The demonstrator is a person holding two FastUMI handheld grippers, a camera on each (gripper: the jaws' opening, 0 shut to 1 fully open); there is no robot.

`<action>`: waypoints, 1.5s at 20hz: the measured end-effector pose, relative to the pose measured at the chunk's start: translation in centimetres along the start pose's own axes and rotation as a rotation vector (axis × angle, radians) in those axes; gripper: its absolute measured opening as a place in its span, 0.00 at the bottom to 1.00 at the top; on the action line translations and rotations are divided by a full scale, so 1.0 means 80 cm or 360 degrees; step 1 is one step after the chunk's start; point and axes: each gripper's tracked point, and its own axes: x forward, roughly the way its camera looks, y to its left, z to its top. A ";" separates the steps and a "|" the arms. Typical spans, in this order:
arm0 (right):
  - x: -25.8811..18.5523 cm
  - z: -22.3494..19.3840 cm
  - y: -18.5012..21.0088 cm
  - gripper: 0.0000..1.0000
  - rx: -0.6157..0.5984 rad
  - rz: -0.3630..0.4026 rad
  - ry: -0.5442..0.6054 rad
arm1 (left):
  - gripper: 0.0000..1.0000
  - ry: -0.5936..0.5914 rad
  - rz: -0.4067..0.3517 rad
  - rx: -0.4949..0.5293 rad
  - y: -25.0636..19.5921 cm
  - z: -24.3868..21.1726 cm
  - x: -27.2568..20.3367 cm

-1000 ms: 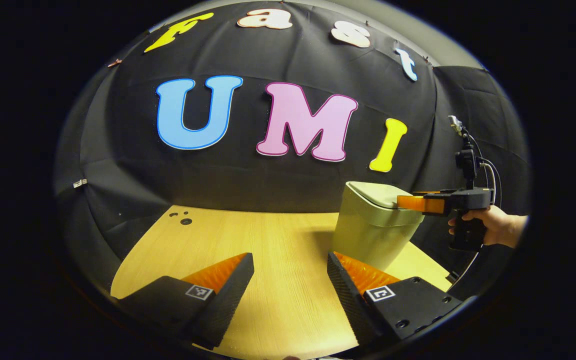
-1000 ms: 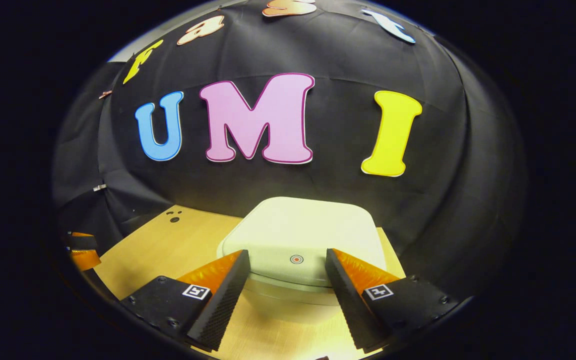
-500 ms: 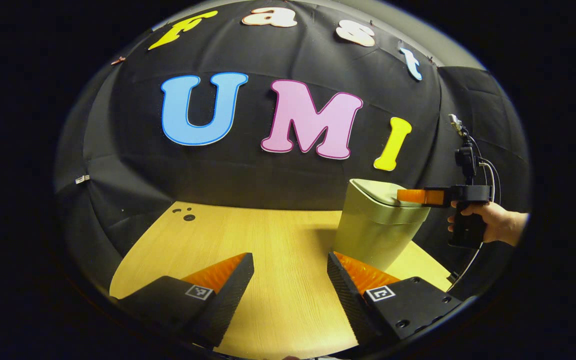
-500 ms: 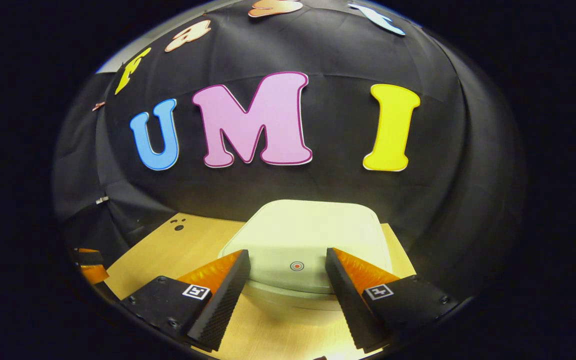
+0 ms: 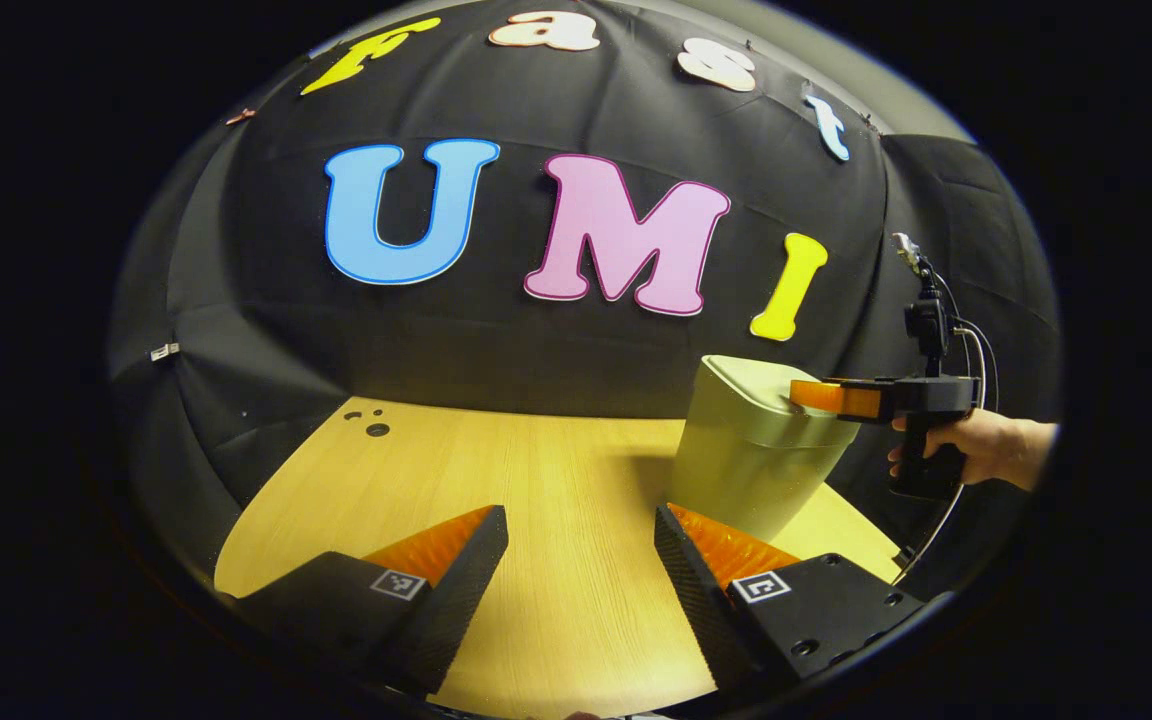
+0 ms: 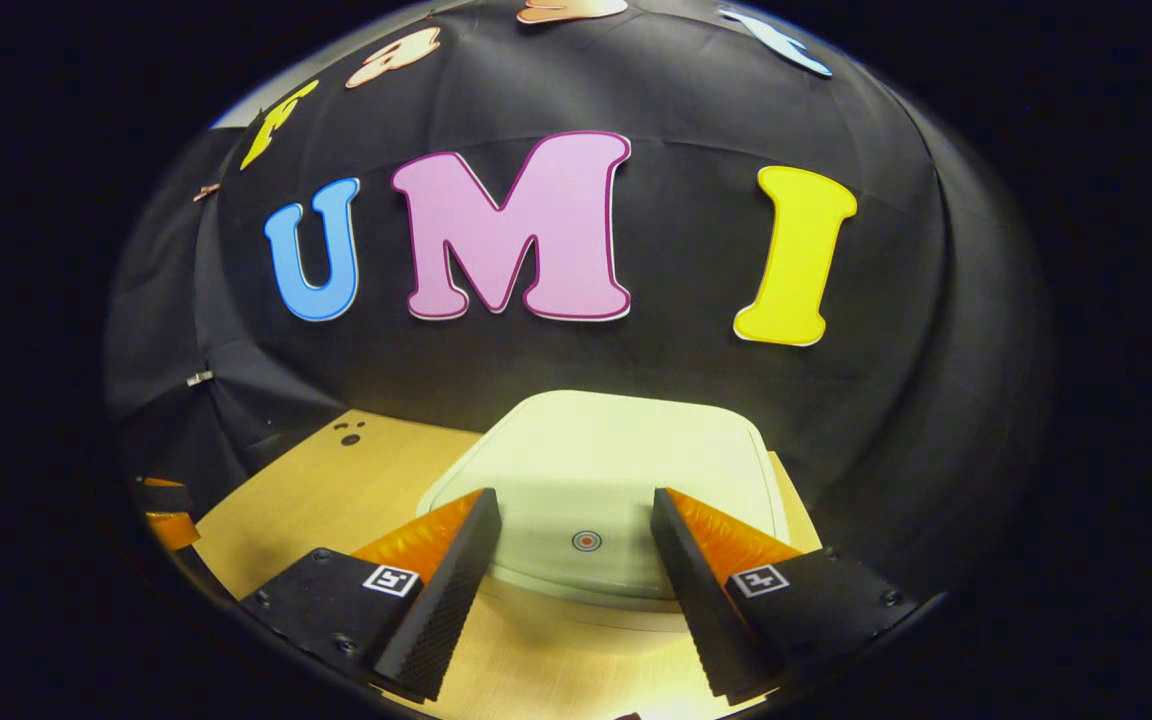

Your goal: Press the lid of the desktop garbage bin to open it, pick up the crumpled paper on the desktop and throw it into the bin, then pick up the pop can on the desktop and drop it into the bin, and finally close the garbage bin lid.

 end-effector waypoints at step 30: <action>-0.173 -0.023 0.131 0.97 0.0001 0.0219 -0.0161 | 0.95 -0.0073 -0.0073 0.0033 0.008 0.019 -0.026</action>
